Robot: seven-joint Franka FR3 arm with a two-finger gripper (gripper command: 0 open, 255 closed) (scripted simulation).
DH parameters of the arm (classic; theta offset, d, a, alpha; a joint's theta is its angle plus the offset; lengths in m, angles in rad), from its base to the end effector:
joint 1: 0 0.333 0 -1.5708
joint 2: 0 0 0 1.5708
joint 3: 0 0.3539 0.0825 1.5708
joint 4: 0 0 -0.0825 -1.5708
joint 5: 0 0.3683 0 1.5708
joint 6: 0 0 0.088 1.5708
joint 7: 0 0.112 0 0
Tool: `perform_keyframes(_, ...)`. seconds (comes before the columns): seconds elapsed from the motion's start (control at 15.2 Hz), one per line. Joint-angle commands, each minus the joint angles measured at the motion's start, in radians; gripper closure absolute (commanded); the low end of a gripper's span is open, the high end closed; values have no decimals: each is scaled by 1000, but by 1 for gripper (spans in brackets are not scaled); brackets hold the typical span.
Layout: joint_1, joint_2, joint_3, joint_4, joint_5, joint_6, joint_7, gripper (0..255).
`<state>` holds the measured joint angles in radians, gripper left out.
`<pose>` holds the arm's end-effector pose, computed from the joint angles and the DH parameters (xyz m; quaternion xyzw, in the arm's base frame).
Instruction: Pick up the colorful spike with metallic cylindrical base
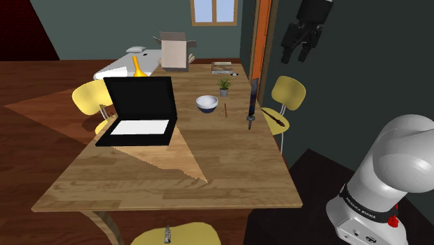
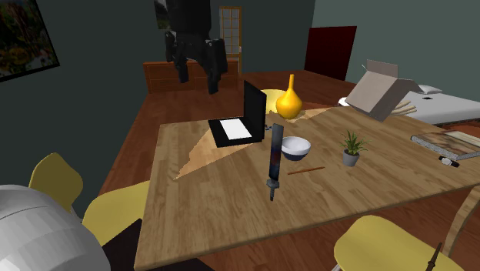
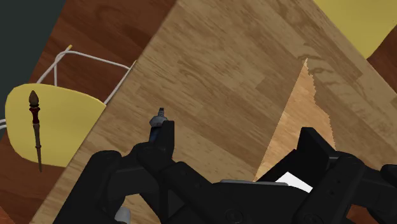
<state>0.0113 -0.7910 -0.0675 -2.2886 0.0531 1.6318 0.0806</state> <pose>0.2697 -0.0193 0.6502 -0.9947 0.0596 -0.0653 0.0519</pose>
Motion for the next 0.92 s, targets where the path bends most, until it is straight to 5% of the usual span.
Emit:
perform_keyframes(0.0,0,0,0,0,0,0,0,0)
perform_keyframes(0.86,-4,554,-110,296,-46,79,-165,0)
